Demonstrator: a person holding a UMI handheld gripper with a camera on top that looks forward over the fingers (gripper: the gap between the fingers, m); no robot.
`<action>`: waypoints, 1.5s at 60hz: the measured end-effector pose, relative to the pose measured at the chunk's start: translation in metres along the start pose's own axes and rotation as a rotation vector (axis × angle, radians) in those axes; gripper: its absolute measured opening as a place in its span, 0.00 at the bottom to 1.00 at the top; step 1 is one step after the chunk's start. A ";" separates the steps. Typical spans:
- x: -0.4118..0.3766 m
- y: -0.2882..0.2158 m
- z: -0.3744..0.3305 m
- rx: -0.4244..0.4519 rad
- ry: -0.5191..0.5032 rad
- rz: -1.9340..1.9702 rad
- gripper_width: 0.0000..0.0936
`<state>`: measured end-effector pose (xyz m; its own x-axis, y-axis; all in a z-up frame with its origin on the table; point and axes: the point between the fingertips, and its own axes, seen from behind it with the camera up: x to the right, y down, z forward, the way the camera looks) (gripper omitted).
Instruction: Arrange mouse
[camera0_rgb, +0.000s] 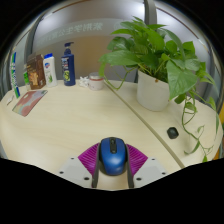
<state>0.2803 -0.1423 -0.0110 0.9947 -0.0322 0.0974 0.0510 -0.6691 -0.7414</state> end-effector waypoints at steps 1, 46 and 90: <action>0.000 0.000 -0.001 0.000 0.009 -0.002 0.43; -0.332 -0.309 -0.104 0.383 -0.028 0.026 0.39; -0.470 -0.172 0.052 -0.002 -0.045 -0.009 0.91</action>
<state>-0.1912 0.0260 0.0363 0.9972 0.0067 0.0739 0.0593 -0.6705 -0.7395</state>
